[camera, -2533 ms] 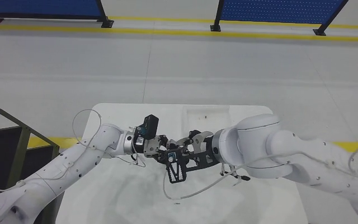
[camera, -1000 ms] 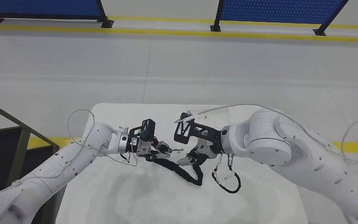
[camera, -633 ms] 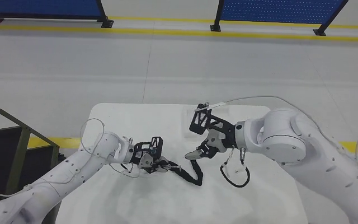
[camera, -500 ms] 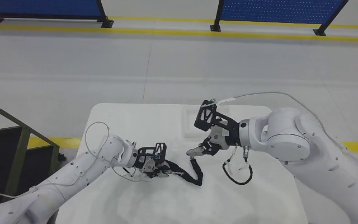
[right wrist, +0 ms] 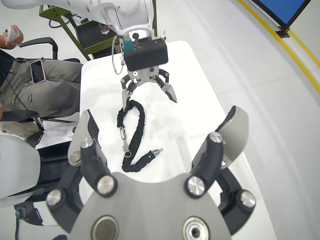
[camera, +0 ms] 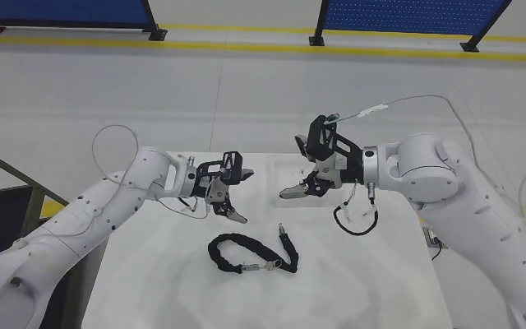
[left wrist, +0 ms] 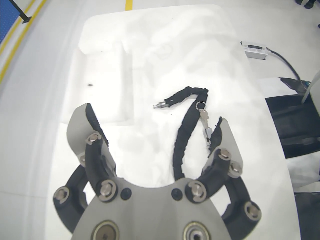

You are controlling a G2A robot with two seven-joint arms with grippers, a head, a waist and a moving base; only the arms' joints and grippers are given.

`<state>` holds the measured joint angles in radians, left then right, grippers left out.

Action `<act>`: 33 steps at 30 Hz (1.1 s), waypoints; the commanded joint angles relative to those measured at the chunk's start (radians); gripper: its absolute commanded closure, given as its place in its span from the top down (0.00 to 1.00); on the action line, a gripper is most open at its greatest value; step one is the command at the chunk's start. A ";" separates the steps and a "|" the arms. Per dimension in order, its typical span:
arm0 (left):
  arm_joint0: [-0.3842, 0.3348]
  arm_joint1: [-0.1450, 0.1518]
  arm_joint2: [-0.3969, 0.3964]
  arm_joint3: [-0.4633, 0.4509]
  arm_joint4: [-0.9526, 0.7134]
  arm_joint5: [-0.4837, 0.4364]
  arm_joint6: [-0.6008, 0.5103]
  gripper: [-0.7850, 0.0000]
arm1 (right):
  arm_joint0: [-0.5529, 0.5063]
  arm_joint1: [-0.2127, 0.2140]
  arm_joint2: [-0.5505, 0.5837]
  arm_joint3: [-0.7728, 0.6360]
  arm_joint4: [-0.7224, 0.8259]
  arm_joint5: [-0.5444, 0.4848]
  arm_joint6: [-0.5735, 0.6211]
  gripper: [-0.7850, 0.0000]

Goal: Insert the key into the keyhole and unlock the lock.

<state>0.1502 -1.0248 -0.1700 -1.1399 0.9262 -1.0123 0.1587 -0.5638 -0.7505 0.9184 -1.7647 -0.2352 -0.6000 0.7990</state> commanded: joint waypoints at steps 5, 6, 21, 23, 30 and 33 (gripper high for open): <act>-0.129 0.013 0.000 0.002 -0.167 0.000 -0.049 1.00 | 0.136 -0.033 -0.040 0.126 0.026 -0.070 0.035 1.00; -0.148 0.013 0.000 0.012 -0.198 0.000 -0.053 1.00 | 0.153 -0.038 -0.046 0.145 0.033 -0.079 0.036 1.00; -0.300 0.010 0.000 0.068 -0.556 0.000 -0.217 1.00 | 0.275 -0.065 -0.059 0.293 0.075 -0.148 0.097 1.00; -0.300 0.010 0.000 0.068 -0.560 0.000 -0.220 1.00 | 0.275 -0.065 -0.060 0.292 0.077 -0.149 0.098 1.00; -0.300 0.010 0.000 0.068 -0.556 0.000 -0.217 1.00 | 0.275 -0.065 -0.059 0.293 0.075 -0.148 0.097 1.00; -0.300 0.010 0.000 0.068 -0.556 0.000 -0.217 1.00 | 0.275 -0.065 -0.059 0.293 0.075 -0.148 0.097 1.00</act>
